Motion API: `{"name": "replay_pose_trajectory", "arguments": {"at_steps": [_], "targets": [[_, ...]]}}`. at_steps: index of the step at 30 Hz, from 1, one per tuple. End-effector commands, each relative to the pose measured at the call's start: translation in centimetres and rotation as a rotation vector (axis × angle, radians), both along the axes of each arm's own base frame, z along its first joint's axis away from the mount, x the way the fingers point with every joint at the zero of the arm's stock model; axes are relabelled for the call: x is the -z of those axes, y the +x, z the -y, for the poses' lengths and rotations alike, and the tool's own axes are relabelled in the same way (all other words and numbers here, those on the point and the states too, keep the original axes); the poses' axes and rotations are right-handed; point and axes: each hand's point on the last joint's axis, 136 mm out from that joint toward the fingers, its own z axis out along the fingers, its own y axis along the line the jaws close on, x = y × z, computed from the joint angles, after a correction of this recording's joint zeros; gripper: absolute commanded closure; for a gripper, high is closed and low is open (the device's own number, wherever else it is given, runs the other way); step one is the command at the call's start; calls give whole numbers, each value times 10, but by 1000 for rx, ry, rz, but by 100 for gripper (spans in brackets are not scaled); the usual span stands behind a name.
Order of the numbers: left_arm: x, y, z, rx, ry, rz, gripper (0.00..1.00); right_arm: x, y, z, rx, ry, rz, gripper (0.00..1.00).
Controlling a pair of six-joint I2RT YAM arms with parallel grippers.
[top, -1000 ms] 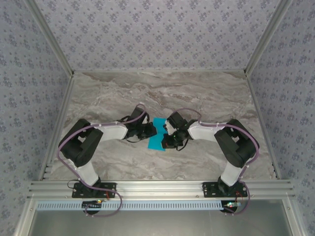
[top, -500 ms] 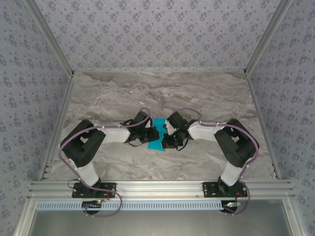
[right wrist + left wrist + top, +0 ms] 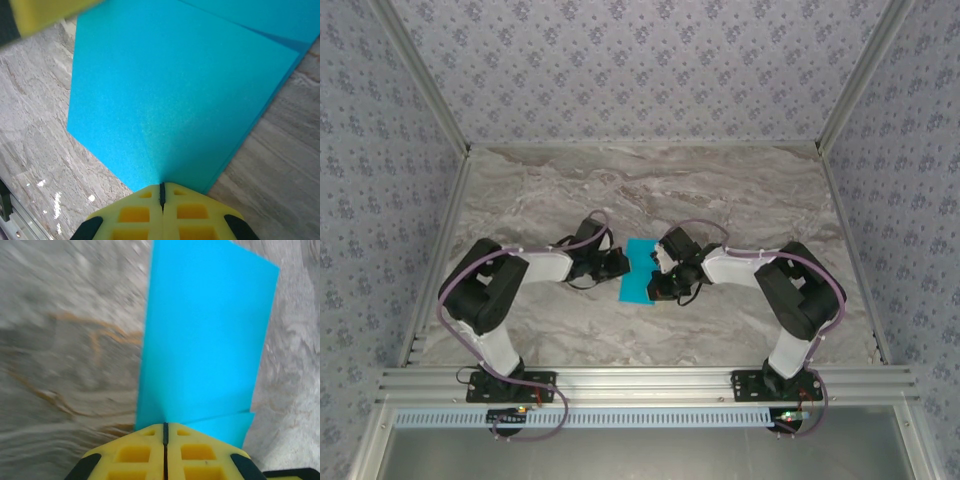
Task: Fold a paper plane with a square sheet of paper (pick it up from the middle)
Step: Fold the triangle a second time at the center of the table.
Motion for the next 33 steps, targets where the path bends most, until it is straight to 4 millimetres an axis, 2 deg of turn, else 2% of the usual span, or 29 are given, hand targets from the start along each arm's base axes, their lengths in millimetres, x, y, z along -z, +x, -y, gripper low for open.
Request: {"name": "replay_pose_trajectory", "arguments": {"at_steps": [1,5,8,12,14,18,22,28,33], "targets": [[11,21,-36,-75,127,41,92,46,-36,49,11,-228,-134,100],[-21,24,-28,-43,79,99,92,43,-35,46,10,-219,-133,100],[-47,16,-14,-1,15,145,91,41,-35,44,9,-210,-132,100],[-59,-3,9,64,-14,171,91,39,-34,42,7,-204,-131,100],[-54,-10,18,78,-18,162,91,39,-33,42,7,-204,-130,100],[-32,-15,27,88,-4,110,92,38,-33,41,6,-201,-129,100],[-12,-11,23,65,46,89,94,30,-33,36,-11,-166,-116,100],[14,-9,11,30,127,72,97,8,-24,21,-45,-87,-64,100],[23,-21,2,18,139,44,99,-27,-3,-2,-53,13,31,100]]}}
